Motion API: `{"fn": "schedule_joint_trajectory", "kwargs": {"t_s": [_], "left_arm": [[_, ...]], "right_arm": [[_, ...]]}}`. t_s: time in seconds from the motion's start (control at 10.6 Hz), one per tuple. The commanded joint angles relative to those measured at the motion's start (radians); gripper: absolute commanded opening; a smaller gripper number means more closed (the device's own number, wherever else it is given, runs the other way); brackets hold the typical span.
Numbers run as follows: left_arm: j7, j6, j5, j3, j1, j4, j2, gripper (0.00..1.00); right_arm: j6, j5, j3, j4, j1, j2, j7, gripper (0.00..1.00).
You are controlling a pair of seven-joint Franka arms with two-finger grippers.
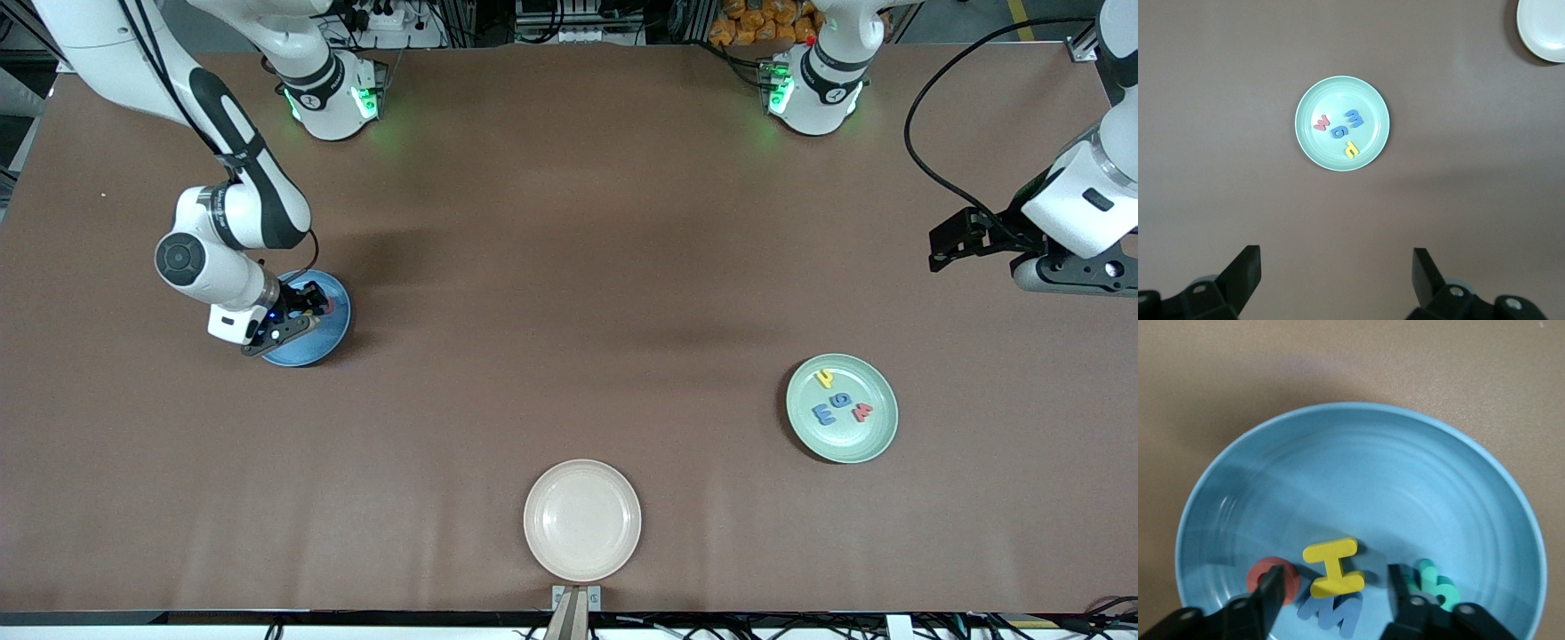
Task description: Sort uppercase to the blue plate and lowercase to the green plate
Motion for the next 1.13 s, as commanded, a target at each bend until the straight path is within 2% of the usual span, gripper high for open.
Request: {"fn": "schedule_joint_trajectory", "kwargs": {"t_s": [0.0,0.19,0.47,0.75,1.03], "left_arm": [[-0.015,-0.007,0.024,-0.005,0.001,-0.005,-0.017,1.0],[-0.015,-0.007,0.022,-0.006,0.002,0.0,-0.016,1.0],[-0.013,-0.007,0.022,-0.006,0.002,0.003,-0.014,1.0],[-0.012,-0.007,0.021,-0.006,0.002,0.009,-0.013,1.0],[-0.012,-0.019,0.015,-0.005,0.005,0.018,-0.014,1.0]], "right_arm": [[-0.188,0.03,0.007,0.124,-0.011,-0.007,-0.031,0.98],[-0.309,0.03,0.007,0.216,-0.008,-0.007,-0.027,0.99],[-0.382,0.03,0.002,0.284,0.001,-0.016,0.045,0.98],[-0.518,0.028,-0.091,0.363,0.111,-0.059,0.166,0.99],[-0.723,0.025,-0.168,0.527,0.214,-0.097,0.283,0.99]]}}
